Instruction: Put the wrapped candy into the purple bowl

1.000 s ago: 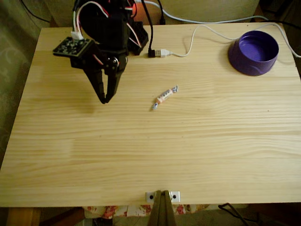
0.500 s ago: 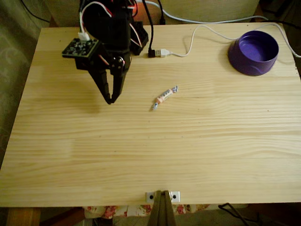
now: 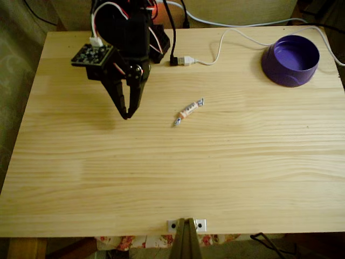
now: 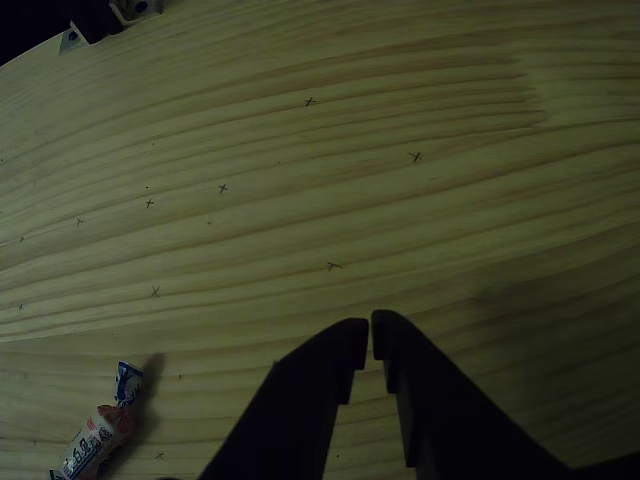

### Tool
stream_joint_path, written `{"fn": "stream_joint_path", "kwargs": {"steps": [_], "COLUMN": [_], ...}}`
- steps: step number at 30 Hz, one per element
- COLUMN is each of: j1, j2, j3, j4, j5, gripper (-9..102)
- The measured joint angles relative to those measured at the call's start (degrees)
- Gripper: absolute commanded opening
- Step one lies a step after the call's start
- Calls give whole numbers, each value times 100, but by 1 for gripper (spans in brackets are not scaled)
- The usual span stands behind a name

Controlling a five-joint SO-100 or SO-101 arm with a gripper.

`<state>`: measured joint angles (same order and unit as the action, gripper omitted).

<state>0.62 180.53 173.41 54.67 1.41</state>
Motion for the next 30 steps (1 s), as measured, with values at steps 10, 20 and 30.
{"fn": "stream_joint_path", "kwargs": {"steps": [10, 20, 30], "j1": [0, -97, -176], "j2": [0, 0, -712], "j3": [0, 0, -650], "j4": [0, 0, -70], "j5": [0, -211, -800], "gripper": [-1, -1, -1]}}
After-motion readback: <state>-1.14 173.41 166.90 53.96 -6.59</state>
